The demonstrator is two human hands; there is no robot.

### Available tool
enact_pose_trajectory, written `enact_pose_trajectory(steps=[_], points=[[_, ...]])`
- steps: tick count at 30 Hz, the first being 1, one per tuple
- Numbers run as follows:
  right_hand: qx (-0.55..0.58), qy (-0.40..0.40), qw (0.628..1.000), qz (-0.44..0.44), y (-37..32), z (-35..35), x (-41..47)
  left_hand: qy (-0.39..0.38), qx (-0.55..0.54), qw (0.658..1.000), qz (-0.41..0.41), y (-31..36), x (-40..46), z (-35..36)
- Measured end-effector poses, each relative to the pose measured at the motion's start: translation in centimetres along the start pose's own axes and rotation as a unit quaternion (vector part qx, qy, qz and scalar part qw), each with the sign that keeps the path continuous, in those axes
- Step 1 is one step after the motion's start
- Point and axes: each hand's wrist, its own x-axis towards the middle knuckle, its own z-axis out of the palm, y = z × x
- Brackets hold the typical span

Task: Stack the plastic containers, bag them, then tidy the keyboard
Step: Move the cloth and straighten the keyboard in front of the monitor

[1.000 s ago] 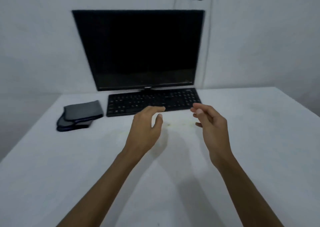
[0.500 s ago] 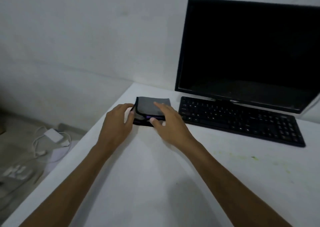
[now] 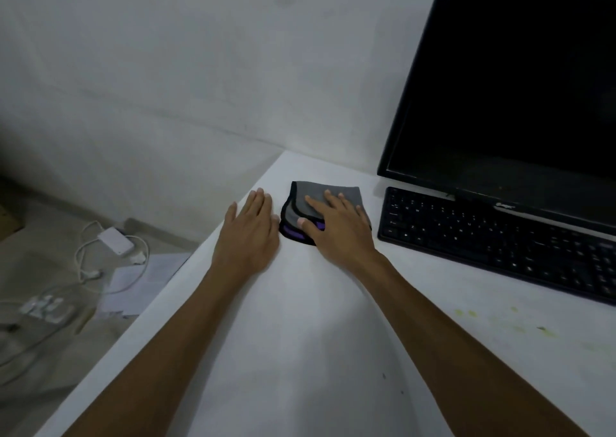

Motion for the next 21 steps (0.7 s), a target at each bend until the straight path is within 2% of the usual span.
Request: enact_pose_trajectory(steps=[15,21], points=[[-0.005,0.083,0.995,-0.06,-0.9,-0.4,-8.5,0.019,-0.091,0.995,-0.017,0.7,-1.6,-1.1],[-0.01,0.089,0.992,-0.088,1.2,-0.9,-13.1,-0.038,0.001,0.999,0.03,1.8,-3.1,-0.8]])
